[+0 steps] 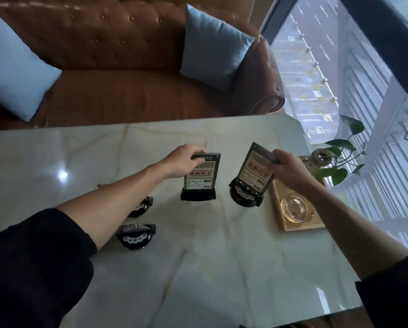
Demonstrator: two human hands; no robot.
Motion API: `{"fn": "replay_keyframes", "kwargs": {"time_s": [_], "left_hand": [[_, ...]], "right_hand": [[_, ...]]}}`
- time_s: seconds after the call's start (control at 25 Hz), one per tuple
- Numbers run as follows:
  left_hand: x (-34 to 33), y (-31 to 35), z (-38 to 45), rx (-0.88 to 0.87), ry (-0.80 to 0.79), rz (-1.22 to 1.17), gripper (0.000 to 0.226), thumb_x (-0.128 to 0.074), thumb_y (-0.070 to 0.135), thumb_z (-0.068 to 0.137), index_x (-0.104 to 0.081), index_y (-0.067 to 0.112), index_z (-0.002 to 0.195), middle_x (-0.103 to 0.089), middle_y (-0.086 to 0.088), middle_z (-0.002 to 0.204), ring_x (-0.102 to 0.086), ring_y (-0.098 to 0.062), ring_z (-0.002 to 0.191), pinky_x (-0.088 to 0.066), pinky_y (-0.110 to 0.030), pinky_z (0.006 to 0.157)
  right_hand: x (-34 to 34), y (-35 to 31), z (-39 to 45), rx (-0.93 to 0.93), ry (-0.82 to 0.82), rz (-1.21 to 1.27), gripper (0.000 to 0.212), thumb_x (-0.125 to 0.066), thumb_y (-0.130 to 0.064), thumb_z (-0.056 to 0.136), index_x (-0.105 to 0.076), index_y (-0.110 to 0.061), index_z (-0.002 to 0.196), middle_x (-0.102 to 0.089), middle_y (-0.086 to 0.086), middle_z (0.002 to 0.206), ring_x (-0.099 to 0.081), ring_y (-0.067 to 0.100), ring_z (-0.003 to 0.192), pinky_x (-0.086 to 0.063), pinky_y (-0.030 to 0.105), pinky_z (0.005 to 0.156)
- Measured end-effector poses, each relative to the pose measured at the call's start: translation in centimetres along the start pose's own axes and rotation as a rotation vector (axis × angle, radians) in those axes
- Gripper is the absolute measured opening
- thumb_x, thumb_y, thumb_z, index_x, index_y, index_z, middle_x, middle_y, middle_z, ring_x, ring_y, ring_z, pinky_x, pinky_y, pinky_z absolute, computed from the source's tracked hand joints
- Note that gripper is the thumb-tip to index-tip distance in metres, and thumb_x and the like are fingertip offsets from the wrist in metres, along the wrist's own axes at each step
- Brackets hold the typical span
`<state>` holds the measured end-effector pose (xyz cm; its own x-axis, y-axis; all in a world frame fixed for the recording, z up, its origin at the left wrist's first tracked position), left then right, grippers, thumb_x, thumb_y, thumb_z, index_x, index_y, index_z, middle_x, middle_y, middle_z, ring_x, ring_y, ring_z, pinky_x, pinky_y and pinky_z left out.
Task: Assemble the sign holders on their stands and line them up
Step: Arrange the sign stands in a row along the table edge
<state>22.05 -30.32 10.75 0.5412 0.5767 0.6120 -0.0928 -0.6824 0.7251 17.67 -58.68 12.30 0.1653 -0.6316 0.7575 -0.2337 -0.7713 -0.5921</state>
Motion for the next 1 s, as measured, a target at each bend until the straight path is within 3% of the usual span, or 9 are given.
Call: {"fn": "replay_keyframes", "kwargs": {"time_s": [0.16,0.32,0.48,0.56,0.68,0.76,0.8,0.88,1.0], "left_hand": [[0.4,0.6,1.2,0.03,0.096,-0.017,0.013,-0.054,0.02,0.098,-0.065,0.02,0.104,-0.068,-0.002,0.107,-0.063,-0.02,0.097,-0.049,-0.035,0.081],[0.9,1.4,4.0,0.07,0.217,-0.067,0.01,-0.054,0.019,0.097,-0.063,0.024,0.097,-0.066,-0.002,0.105,-0.062,-0.02,0.097,-0.043,-0.03,0.074],[0.3,2.3,7.0,0.093,0.28,0.008,0.014,-0.056,0.017,0.096,-0.067,0.016,0.104,-0.067,-0.004,0.11,-0.061,-0.022,0.101,-0.048,-0.035,0.085],[0.1,2.7,8.7,0.12,0.311,0.038,0.015,-0.057,0.017,0.096,-0.068,0.014,0.105,-0.067,-0.004,0.109,-0.061,-0.024,0.101,-0.05,-0.038,0.088],[0.2,3.9,12.3,0.124,0.336,0.055,0.013,-0.057,0.019,0.095,-0.068,0.016,0.101,-0.066,-0.004,0.105,-0.062,-0.026,0.099,-0.051,-0.04,0.084],[0.3,5.2,15.0,0.107,0.346,0.036,0.014,-0.058,0.02,0.095,-0.069,0.019,0.103,-0.067,-0.003,0.107,-0.063,-0.024,0.1,-0.051,-0.04,0.086],[0.3,6.0,16.5,0.096,0.345,0.024,0.014,-0.058,0.02,0.094,-0.069,0.02,0.104,-0.068,-0.002,0.108,-0.063,-0.023,0.1,-0.051,-0.04,0.087],[0.2,7.5,19.4,0.075,0.335,0.014,0.016,-0.058,0.019,0.094,-0.069,0.022,0.104,-0.068,-0.002,0.109,-0.062,-0.022,0.101,-0.051,-0.039,0.088],[-0.3,9.2,23.5,0.056,0.326,0.028,0.017,-0.057,0.017,0.094,-0.07,0.019,0.106,-0.067,-0.005,0.11,-0.061,-0.023,0.103,-0.048,-0.033,0.086]], "right_hand": [[1.1,-1.3,3.8,0.097,-0.025,-0.13,0.023,-0.051,-0.037,0.086,-0.049,-0.024,0.067,-0.06,-0.008,0.065,-0.058,0.01,0.057,-0.038,0.022,0.043],[2.0,-1.2,8.0,0.175,-0.064,-0.212,0.024,-0.052,-0.021,0.089,-0.047,-0.025,0.065,-0.057,-0.008,0.065,-0.056,0.008,0.057,-0.037,0.021,0.043],[3.5,-1.5,11.5,0.24,-0.047,-0.221,0.036,-0.053,-0.008,0.084,-0.04,-0.028,0.057,-0.048,-0.009,0.06,-0.048,0.021,0.057,-0.034,0.025,0.046],[4.9,-1.3,13.2,0.266,-0.046,-0.229,0.036,-0.052,-0.004,0.083,-0.044,-0.027,0.058,-0.05,-0.004,0.063,-0.049,0.025,0.061,-0.033,0.024,0.047],[8.1,-0.7,16.5,0.283,-0.026,-0.308,0.018,-0.049,-0.007,0.086,-0.066,-0.013,0.082,-0.061,0.006,0.077,-0.056,0.024,0.063,-0.046,0.019,0.047],[10.3,-0.4,19.1,0.312,-0.016,-0.402,0.027,-0.046,-0.011,0.088,-0.069,-0.015,0.103,-0.067,0.01,0.096,-0.064,0.029,0.079,-0.058,0.033,0.063],[11.4,0.0,20.6,0.319,-0.018,-0.421,0.031,-0.045,-0.009,0.089,-0.068,-0.014,0.11,-0.067,0.012,0.106,-0.063,0.033,0.09,-0.058,0.033,0.07],[13.4,1.1,23.5,0.291,-0.02,-0.413,0.034,-0.044,-0.001,0.091,-0.063,-0.001,0.12,-0.063,0.021,0.118,-0.059,0.04,0.101,-0.047,0.018,0.068],[16.1,3.2,26.4,0.283,0.012,-0.493,0.028,-0.045,-0.004,0.09,-0.064,-0.006,0.111,-0.065,0.022,0.107,-0.057,0.035,0.084,-0.045,0.03,0.064]]}}
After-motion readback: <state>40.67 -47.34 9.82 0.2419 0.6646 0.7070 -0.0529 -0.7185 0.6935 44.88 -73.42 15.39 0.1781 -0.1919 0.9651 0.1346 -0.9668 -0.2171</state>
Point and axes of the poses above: each hand's wrist, its own z-axis towards the middle knuckle, its own x-axis out of the back of the hand, y = z × x, the point moved 6 cm from there along z, towards the middle knuckle
